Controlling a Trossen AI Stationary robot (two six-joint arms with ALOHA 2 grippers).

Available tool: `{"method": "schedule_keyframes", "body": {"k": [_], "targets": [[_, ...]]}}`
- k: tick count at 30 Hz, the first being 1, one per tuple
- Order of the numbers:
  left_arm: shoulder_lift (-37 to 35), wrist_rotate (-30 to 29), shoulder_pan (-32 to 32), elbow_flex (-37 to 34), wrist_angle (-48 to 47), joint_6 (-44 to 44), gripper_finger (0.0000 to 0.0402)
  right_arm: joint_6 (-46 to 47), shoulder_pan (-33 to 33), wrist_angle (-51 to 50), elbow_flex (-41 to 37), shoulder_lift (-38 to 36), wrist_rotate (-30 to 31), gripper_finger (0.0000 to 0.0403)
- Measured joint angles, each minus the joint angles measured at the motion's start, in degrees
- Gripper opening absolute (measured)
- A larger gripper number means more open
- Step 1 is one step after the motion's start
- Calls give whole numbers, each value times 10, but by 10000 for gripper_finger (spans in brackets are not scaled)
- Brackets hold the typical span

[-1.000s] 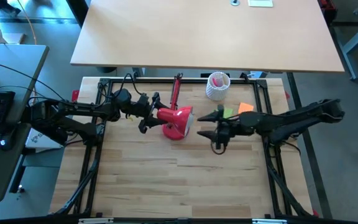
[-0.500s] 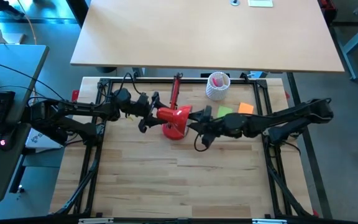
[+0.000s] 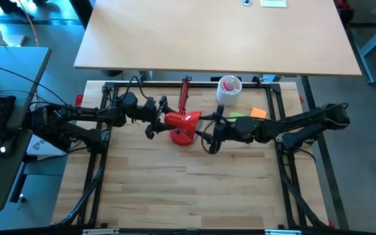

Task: Screw lightbulb
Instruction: Insert the white lightbulb into the red lamp

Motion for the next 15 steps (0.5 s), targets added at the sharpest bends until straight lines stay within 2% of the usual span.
{"method": "schedule_keyframes", "body": {"k": [9,15], "targets": [[1,6,-1,0,-1,8,251,390,-16,7,2,1,-13,228],[1,9,-1,0,-2,9,251,363,-38,14,1,-4,-91,229]]}}
